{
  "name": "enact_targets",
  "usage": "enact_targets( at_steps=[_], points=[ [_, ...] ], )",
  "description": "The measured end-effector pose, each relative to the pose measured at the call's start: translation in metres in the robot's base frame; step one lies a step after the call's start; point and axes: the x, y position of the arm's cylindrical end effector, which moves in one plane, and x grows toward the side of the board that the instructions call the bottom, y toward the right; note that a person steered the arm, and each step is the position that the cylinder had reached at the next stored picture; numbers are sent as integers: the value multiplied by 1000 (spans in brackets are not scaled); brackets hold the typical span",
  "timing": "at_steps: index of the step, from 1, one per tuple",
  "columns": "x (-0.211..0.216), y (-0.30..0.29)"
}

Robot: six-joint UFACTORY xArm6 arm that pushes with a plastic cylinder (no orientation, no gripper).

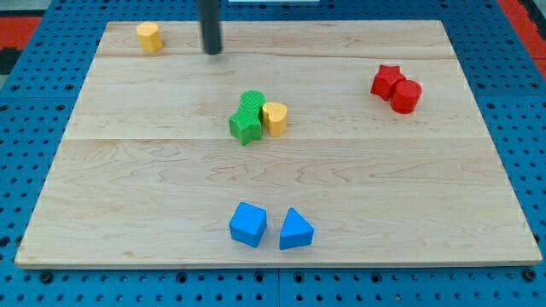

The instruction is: Slide the yellow hexagon to the top right of the yellow heart

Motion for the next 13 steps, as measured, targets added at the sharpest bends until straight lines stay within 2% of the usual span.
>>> enact_targets(
  at_steps=[1,2,4,5,7,8,9,11,12,13],
  points=[
    [13,-93],
    [6,-130],
    [-22,-42],
    [-66,-76],
    [-66,-56],
    [-60,33],
    [-34,112],
    [42,134],
    [15,133],
    [9,172]
  ],
)
